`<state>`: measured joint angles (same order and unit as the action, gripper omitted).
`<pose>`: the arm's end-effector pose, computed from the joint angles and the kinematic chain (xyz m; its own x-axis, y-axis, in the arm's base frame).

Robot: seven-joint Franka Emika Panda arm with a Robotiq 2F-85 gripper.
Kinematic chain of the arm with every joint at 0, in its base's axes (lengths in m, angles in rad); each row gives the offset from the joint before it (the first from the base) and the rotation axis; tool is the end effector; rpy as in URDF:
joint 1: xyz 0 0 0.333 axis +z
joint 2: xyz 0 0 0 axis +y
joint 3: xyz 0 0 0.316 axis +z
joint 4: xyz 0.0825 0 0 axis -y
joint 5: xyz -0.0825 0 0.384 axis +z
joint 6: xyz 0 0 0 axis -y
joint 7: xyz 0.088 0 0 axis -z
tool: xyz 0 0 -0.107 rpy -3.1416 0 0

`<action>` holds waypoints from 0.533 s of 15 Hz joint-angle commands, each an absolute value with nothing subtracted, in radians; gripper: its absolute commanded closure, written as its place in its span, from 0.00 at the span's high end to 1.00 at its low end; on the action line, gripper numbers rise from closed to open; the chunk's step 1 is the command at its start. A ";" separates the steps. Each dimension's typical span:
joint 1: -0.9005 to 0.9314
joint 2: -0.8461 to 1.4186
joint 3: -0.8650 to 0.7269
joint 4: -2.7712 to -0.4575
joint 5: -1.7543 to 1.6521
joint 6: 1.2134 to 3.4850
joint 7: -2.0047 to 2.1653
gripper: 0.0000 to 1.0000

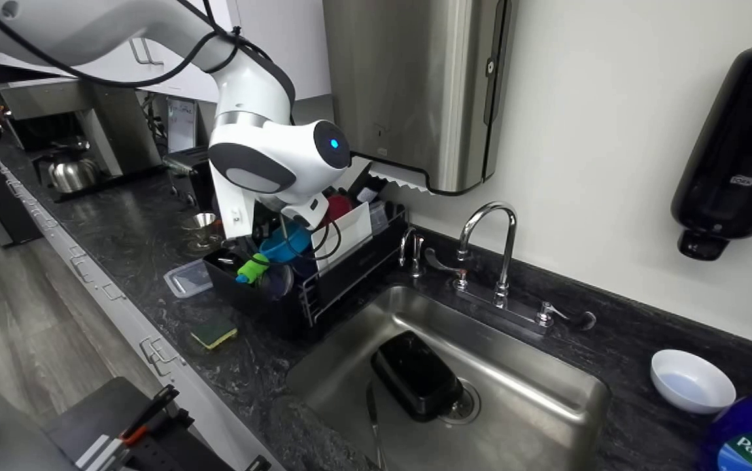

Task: Hang the blue mug in the sink on the washing rack.

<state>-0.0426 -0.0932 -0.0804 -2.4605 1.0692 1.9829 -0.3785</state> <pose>0.4484 0.0002 0.3293 0.9297 -0.2625 -0.2584 -0.3627 -0.5305 -0.7662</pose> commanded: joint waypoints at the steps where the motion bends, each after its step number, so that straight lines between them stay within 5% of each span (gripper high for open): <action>1: -0.047 -0.102 -0.072 -2.447 1.060 1.954 -0.355 0.02; 8: -0.046 -0.059 -0.069 -2.402 1.052 1.971 -0.352 0.02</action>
<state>-0.0407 -0.0946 -0.0762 -2.4380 1.0689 1.9789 -0.3772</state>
